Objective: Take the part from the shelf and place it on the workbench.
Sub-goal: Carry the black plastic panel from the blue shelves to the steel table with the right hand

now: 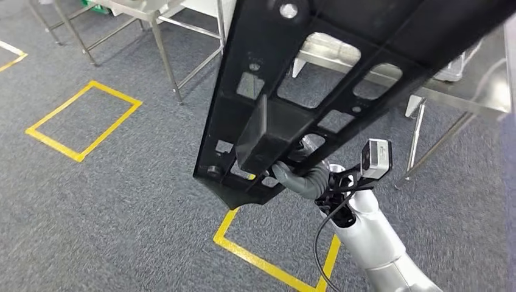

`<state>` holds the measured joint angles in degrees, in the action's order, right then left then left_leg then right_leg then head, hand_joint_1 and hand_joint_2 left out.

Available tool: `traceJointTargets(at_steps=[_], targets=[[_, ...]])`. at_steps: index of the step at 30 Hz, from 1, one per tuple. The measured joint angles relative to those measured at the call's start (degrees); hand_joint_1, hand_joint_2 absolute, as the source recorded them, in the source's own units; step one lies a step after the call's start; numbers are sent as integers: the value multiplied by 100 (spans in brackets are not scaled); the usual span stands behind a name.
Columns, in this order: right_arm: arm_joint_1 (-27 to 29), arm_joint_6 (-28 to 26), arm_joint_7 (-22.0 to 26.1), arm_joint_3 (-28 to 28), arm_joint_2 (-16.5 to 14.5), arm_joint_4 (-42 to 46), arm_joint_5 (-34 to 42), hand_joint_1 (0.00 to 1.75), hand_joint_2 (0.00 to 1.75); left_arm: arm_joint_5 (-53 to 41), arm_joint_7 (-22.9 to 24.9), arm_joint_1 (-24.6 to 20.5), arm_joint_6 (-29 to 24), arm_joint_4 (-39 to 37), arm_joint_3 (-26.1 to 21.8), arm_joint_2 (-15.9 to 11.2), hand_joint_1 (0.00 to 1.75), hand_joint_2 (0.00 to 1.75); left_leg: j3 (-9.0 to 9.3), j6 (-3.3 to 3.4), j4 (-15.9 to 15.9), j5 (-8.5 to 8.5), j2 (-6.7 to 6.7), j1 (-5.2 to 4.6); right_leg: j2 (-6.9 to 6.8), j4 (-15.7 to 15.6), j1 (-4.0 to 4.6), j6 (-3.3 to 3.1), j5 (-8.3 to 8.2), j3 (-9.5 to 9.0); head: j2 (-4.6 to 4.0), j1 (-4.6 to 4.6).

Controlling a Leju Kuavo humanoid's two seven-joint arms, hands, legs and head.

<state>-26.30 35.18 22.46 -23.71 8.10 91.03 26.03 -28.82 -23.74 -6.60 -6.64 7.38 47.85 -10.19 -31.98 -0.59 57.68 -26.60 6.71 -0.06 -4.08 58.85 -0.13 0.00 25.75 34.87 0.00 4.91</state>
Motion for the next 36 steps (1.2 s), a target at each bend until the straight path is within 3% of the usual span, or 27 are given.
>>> traceJointTargets(at_steps=[1,3,5,7,8,9,10,12,14,16,17,19,21,23,24,25,27,29,33,34,36], targets=[[0,-2,21,-1,10,-16,10,175,175,-1,0,-4,-3,1,-2,1,0,175,12,-36,0,-16,35,9,80,-8,-6,-40,-10,3,0,0],[2,-5,61,-2,38,-39,20,175,175,-2,-1,-10,-9,1,-11,2,0,175,-22,-106,150,-156,-171,46,230,-33,-20,-111,-36,-4,0,0],[12,-8,103,-2,56,-51,24,175,175,1,-2,1,-10,1,-19,2,0,175,-267,-139,735,-500,-512,72,373,-44,-31,-160,-53,-9,0,0],[52,-8,139,-2,76,-72,29,175,175,1,-2,26,-2,-1,-20,2,0,175,-629,-139,1484,-793,-611,74,535,-37,-14,-183,-56,-8,0,1],[78,-9,159,-2,94,-84,35,175,175,0,-2,35,3,-1,-20,2,0,175,-735,-129,1662,-796,-620,74,625,-30,-5,-186,-56,-7,0,1],[103,-10,182,-2,115,-93,43,175,175,-1,-2,38,9,-1,-20,2,0,175,-742,-111,1614,-685,-627,73,715,-23,2,-186,-55,-8,0,1],[121,-11,205,-1,137,-101,52,175,175,-1,-2,36,13,-1,-20,2,0,175,-650,-83,1349,-484,-657,72,803,-16,7,-185,-55,-10,0,1],[135,-10,243,3,176,-105,66,175,175,1,-2,31,18,-1,-20,-12,0,175,-324,-10,544,-86,-870,73,961,-8,13,-168,-57,-6,0,0],[154,-5,274,7,209,-109,74,175,175,2,0,20,24,-1,-20,-27,0,175,-129,34,100,46,-1039,62,1094,-7,-9,-108,-71,17,0,0],[195,-2,301,19,252,-113,76,175,175,3,2,-9,26,0,-20,-28,0,175,-88,64,34,51,-977,46,1216,-34,-37,-18,-98,35,0,0],[217,-1,311,31,279,-113,77,175,175,2,3,-26,26,1,-20,-27,0,175,-66,94,-8,74,-912,50,1192,-30,-33,20,-90,40,0,-1],[230,-1,329,55,325,-108,76,175,175,3,2,-40,26,1,-20,-24,0,175,-23,163,-102,121,-774,74,924,205,-5,77,82,153,0,-2],[243,-4,347,64,349,-104,68,175,175,4,3,-24,33,1,-19,-22,0,175,-10,201,-131,128,-635,67,577,877,-17,112,446,473,0,-2],[278,-19,368,64,362,-103,33,175,175,2,7,-4,56,1,-17,-22,0,175,-13,201,-123,114,-523,61,458,1449,-60,155,642,745,0,-1],[292,-29,382,64,367,-103,3,175,175,2,10,-1,78,1,-15,-21,0,175,-13,191,-116,106,-480,62,434,1458,-81,174,587,738,0,-2],[299,-42,395,66,374,-101,-27,175,175,1,13,-4,104,1,-12,-21,0,175,-10,177,-105,97,-447,64,413,1236,-99,184,440,607,0,-2],[299,-70,411,72,397,-91,-71,175,175,2,16,-22,154,1,-8,-20,0,175,-3,137,-75,69,-394,57,338,445,-106,169,115,159,0,-2],[300,-103,421,82,414,-68,-88,175,175,2,15,-40,186,1,-5,-20,0,175,-6,80,-51,40,-372,38,295,-42,-80,116,4,-97,0,-1],[304,-116,437,136,458,-29,-101,175,175,1,13,-46,215,1,1,-26,0,175,-13,-54,27,-39,-403,52,352,-117,-77,-15,23,-137,0,-2],[298,-115,440,148,468,-18,-102,175,175,1,13,-47,216,1,3,-28,0,175,-83,-78,199,-140,-460,63,364,-135,-91,-51,22,-162,0,-2],[287,-114,445,158,473,-4,-101,175,175,2,14,-37,218,1,8,-31,0,175,-416,-108,890,-471,-579,76,387,-147,-92,-104,44,-201,0,-2]])
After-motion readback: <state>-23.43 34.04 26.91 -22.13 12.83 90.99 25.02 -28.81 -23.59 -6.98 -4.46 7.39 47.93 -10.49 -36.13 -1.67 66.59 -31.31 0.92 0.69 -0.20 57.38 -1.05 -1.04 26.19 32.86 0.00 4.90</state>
